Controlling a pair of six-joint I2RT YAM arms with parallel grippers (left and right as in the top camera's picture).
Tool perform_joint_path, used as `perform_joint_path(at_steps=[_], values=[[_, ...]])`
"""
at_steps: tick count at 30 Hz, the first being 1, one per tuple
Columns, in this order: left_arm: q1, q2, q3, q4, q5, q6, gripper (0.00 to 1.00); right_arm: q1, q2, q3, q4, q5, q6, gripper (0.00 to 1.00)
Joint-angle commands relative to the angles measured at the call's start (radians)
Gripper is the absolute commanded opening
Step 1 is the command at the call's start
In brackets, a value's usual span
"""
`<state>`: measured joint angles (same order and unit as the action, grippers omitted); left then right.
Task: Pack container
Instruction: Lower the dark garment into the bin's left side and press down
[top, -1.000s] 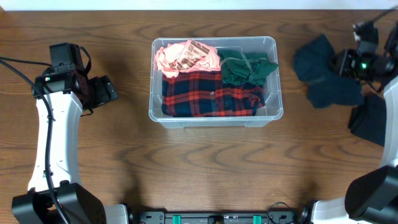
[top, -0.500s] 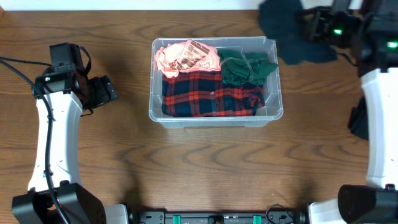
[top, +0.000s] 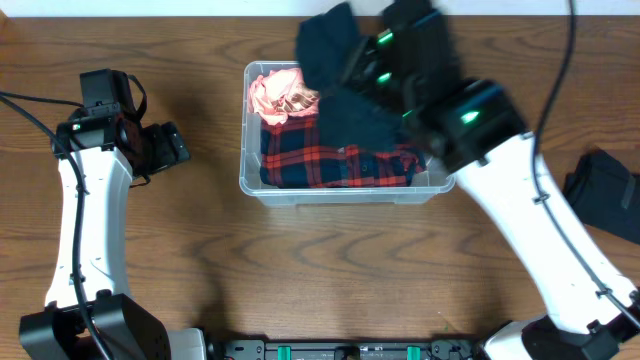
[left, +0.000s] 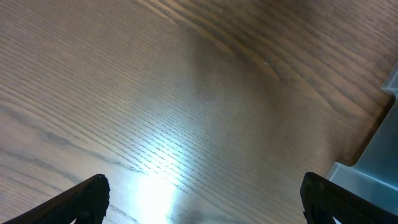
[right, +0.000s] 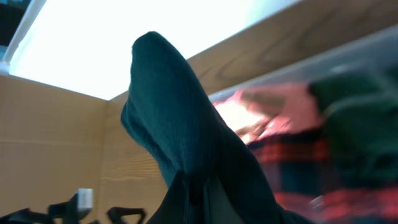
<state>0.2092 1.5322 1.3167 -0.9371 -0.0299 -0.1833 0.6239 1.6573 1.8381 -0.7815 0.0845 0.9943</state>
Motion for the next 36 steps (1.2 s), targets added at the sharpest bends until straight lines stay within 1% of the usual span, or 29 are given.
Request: perform_joint_path(at_steps=[1,3,7,12,17,20,23,24,26,29,30,32,34,36], values=[[0.004,0.005,0.001,-0.011,-0.005,-0.002,0.98,0.092,0.042,0.012,0.002,0.215,0.237,0.01],[0.004,0.005,0.001,-0.012,-0.005,-0.002,0.98,0.127,0.064,0.012,0.002,0.257,0.296,0.01],[0.004,0.005,0.001,-0.012,-0.005,-0.002,0.98,0.152,0.114,0.012,0.005,0.259,0.427,0.01],[0.004,0.005,0.001,-0.012,-0.005,-0.002,0.98,0.154,0.176,0.012,0.020,0.218,0.518,0.01],[0.004,0.005,0.001,-0.013,-0.005,-0.002,0.98,0.158,0.240,0.012,0.105,0.104,0.528,0.01],[0.004,0.005,0.001,-0.016,-0.005,-0.002,0.98,0.165,0.259,0.012,0.138,0.090,0.528,0.01],[0.004,0.005,0.001,-0.016,-0.005,-0.002,0.98,0.166,0.259,0.012,0.135,0.092,0.527,0.02],[0.004,0.005,0.001,-0.015,-0.005,-0.002,0.98,0.166,0.259,0.012,0.131,0.092,0.526,0.07],[0.004,0.005,0.001,-0.015,-0.005,-0.002,0.98,0.162,0.259,0.012,0.119,0.092,0.499,0.36],[0.004,0.005,0.001,-0.015,-0.005,-0.002,0.98,0.158,0.259,0.012,0.069,0.095,0.422,0.52],[0.004,0.005,0.001,-0.015,-0.005,-0.002,0.98,0.155,0.259,0.012,0.041,0.100,0.389,0.61],[0.004,0.005,0.001,-0.014,-0.005,-0.002,0.98,0.148,0.259,0.012,-0.018,0.124,0.307,0.68],[0.004,0.005,0.001,-0.014,-0.005,-0.002,0.98,0.146,0.259,0.012,-0.073,0.182,0.203,0.71],[0.004,0.005,0.001,-0.014,-0.005,-0.002,0.98,0.145,0.259,0.012,-0.123,0.288,0.027,0.72]])
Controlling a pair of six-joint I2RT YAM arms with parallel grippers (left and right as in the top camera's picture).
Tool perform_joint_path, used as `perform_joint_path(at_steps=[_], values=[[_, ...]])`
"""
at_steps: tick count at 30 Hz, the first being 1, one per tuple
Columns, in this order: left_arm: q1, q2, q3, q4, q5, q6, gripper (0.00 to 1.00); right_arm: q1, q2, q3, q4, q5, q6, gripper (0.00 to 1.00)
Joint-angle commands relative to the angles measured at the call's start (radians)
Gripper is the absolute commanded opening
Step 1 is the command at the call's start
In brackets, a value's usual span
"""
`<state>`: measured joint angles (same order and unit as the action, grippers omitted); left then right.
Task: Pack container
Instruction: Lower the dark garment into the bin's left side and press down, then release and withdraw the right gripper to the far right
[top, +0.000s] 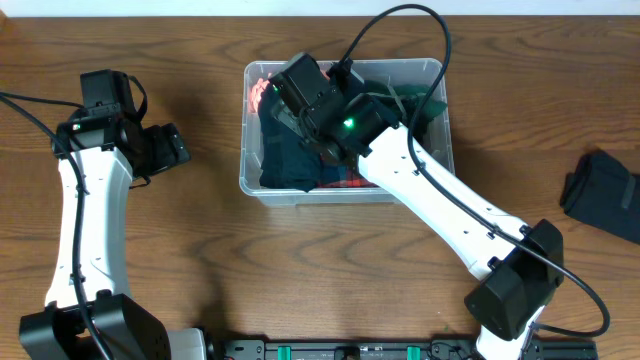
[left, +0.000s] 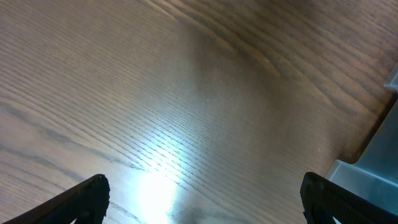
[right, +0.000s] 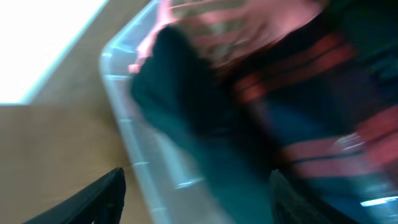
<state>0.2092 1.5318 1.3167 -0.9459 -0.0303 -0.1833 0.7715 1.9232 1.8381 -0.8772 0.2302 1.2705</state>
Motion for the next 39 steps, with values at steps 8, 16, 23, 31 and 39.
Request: perform_joint_path(at_steps=[8,16,23,31,39], values=[[0.004,0.006,0.001,0.010,-0.004,-0.002,0.98,0.000,-0.007,0.012,0.106,0.007,-1.091,0.37],[0.004,0.006,0.001,0.009,-0.005,-0.002,0.98,-0.019,0.055,0.012,0.230,-0.010,-1.138,0.01],[0.004,0.006,0.001,0.009,-0.005,-0.002,0.98,-0.030,0.216,0.012,0.232,-0.039,-1.137,0.01],[0.004,0.006,0.001,0.009,-0.005,-0.002,0.98,-0.044,0.346,0.012,0.130,-0.034,-1.084,0.01],[0.004,0.006,0.001,0.009,-0.004,-0.013,0.98,-0.071,0.301,0.015,0.125,-0.041,-1.084,0.01]])
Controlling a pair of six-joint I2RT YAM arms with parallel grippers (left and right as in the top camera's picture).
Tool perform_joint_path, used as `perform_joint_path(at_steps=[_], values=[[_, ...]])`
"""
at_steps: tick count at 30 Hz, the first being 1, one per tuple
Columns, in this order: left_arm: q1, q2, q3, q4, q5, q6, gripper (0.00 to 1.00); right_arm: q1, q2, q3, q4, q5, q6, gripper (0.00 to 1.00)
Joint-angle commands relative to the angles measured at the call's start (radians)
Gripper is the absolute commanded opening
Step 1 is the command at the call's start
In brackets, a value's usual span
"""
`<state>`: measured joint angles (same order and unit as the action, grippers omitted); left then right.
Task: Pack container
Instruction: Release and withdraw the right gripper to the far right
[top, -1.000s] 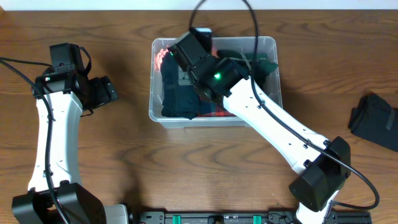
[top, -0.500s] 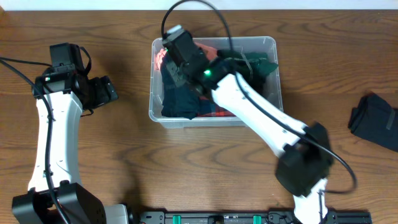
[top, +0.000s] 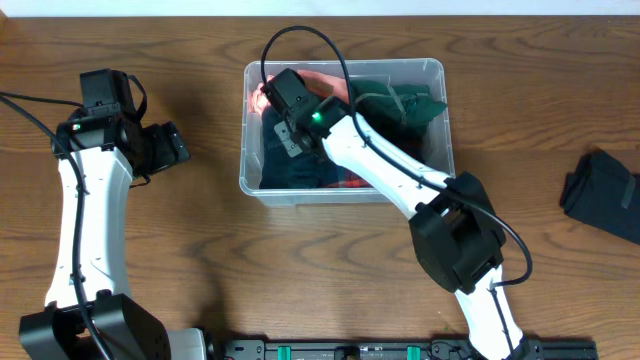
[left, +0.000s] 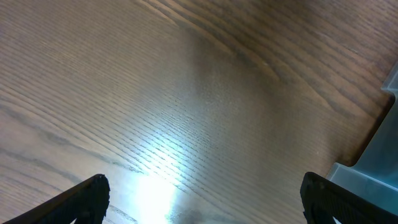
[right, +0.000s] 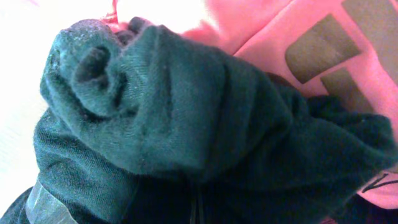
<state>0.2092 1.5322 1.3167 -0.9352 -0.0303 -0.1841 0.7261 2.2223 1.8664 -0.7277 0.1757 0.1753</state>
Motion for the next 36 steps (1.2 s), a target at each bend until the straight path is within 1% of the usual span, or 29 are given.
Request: perform_joint_path(at_steps=[1,3,4,6,7,8,12,15,16,17,18,20,23,25,27,30,35,36], values=[[0.004,0.005,0.001,-0.002,-0.004,-0.013,0.98,-0.026,-0.026,-0.008,-0.026,0.014,0.011,0.01],[0.004,0.005,0.001,-0.002,-0.004,-0.013,0.98,-0.029,-0.092,0.000,-0.032,0.012,0.011,0.05],[0.004,0.005,0.001,-0.002,-0.004,-0.013,0.98,-0.034,-0.131,0.003,-0.035,0.010,0.011,0.09],[0.004,0.005,0.001,-0.002,-0.004,-0.013,0.98,-0.048,-0.223,0.004,-0.041,0.007,0.011,0.26],[0.004,0.005,0.001,-0.002,-0.004,-0.013,0.98,-0.058,-0.264,0.004,-0.048,0.007,0.011,0.31],[0.004,0.005,0.001,-0.002,-0.004,-0.013,0.98,-0.079,-0.328,0.004,-0.064,0.007,0.011,0.36],[0.004,0.005,0.001,-0.002,-0.004,-0.013,0.98,-0.177,-0.476,0.004,-0.143,0.007,0.031,0.51],[0.004,0.005,0.001,-0.002,-0.004,-0.013,0.98,-0.301,-0.562,0.003,-0.254,0.006,0.069,0.61],[0.004,0.005,0.001,-0.002,-0.004,-0.013,0.98,-0.344,-0.581,0.003,-0.295,0.006,0.085,0.69],[0.004,0.005,0.001,-0.002,-0.004,-0.013,0.98,-0.390,-0.597,0.003,-0.338,0.006,0.107,0.84],[0.004,0.005,0.001,-0.002,-0.004,-0.013,0.98,-0.447,-0.613,0.003,-0.392,0.008,0.146,0.93],[0.004,0.005,0.001,-0.002,-0.004,-0.013,0.98,-0.565,-0.631,0.003,-0.477,0.008,0.193,0.99],[0.004,0.005,0.001,-0.002,-0.004,-0.013,0.98,-0.743,-0.634,0.002,-0.558,0.003,0.225,0.99],[0.004,0.005,0.001,-0.002,-0.004,-0.013,0.98,-0.863,-0.632,-0.016,-0.571,-0.014,0.224,0.99],[0.004,0.005,0.001,-0.002,-0.004,-0.013,0.98,-0.954,-0.632,-0.040,-0.565,-0.031,0.224,0.99],[0.004,0.005,0.001,-0.002,-0.004,-0.013,0.98,-1.072,-0.632,-0.102,-0.512,-0.038,0.205,0.99],[0.004,0.005,0.001,-0.002,-0.004,-0.013,0.98,-1.229,-0.632,-0.246,-0.381,-0.062,0.084,0.99],[0.004,0.005,0.001,-0.002,-0.004,-0.013,0.98,-1.260,-0.632,-0.283,-0.334,-0.081,0.027,0.99]])
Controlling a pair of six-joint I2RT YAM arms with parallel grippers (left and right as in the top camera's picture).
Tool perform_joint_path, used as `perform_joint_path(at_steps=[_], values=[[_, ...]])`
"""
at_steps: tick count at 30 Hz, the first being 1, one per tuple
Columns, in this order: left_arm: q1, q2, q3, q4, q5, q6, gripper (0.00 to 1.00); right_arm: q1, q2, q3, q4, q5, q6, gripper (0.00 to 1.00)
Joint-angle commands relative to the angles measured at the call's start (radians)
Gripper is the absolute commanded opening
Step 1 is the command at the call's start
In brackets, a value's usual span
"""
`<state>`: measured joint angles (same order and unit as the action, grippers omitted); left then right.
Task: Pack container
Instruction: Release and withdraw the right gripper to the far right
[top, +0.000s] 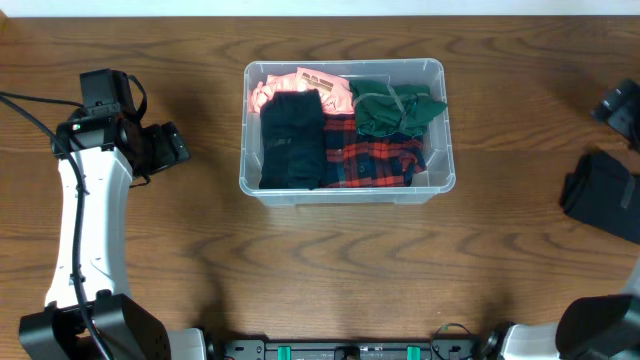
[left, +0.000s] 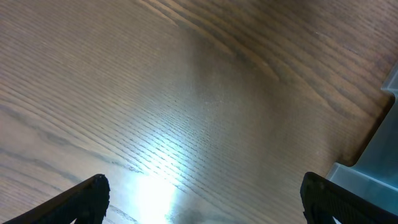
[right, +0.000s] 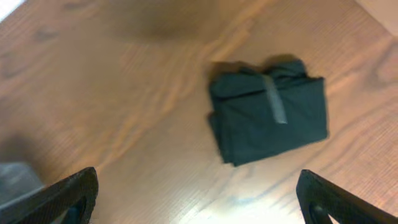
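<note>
A clear plastic container (top: 345, 192) stands mid-table. Inside it a dark navy garment (top: 291, 140) lies folded at the left, with a pink garment (top: 300, 82) behind it, a red plaid one (top: 378, 160) in the middle and a green one (top: 398, 108) at the back right. Another dark folded garment (top: 605, 195) lies on the table at the far right, seen below in the right wrist view (right: 268, 119). My right gripper (top: 620, 103) hovers above it, open and empty (right: 199, 199). My left gripper (top: 172, 145) is open over bare wood (left: 202, 199), left of the container.
The container's corner (left: 370, 171) shows at the right edge of the left wrist view. The wooden table (top: 330, 280) stretches in front of the container. The far-right garment lies close to the table's right edge.
My right gripper was deep in the container's left side against the dark navy garment. Now that garment lies folded there on its own, and the gripper is open at the table's far right.
My right gripper first held the dark navy garment up over the container. Then it had it down in the container's left half, then pressed in near the pink garment. Now the garment rests there and the gripper hangs over the other dark garment. The left arm stayed still.
</note>
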<state>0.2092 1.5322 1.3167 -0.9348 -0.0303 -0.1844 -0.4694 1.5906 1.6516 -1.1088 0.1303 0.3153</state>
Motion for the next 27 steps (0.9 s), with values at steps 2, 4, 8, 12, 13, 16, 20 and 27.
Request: perform_joint_path(at_steps=[2,4,8,12,13,16,20,27], values=[[0.004,0.005,0.001,-0.002,-0.004,-0.012,0.98,-0.111,-0.001,-0.134,0.124,-0.045,-0.195,0.97],[0.004,0.005,0.001,-0.002,-0.004,-0.012,0.98,-0.163,-0.001,-0.207,0.193,-0.045,-0.233,0.95],[0.004,0.005,0.001,-0.002,-0.004,-0.012,0.98,-0.261,-0.001,-0.330,0.274,-0.046,-0.233,0.95],[0.004,0.005,0.001,-0.002,-0.004,-0.012,0.98,-0.345,-0.001,-0.422,0.348,-0.068,-0.234,0.96],[0.004,0.005,0.001,-0.002,-0.004,-0.012,0.98,-0.367,-0.001,-0.448,0.387,-0.072,-0.241,0.98],[0.004,0.005,0.001,-0.002,-0.004,-0.012,0.98,-0.427,0.000,-0.513,0.507,-0.138,-0.316,0.98],[0.004,0.005,0.001,-0.002,-0.004,-0.012,0.98,-0.504,0.018,-0.575,0.630,-0.292,-0.359,0.98],[0.004,0.005,0.001,-0.002,-0.004,-0.012,0.98,-0.550,0.131,-0.589,0.727,-0.450,-0.377,0.97]])
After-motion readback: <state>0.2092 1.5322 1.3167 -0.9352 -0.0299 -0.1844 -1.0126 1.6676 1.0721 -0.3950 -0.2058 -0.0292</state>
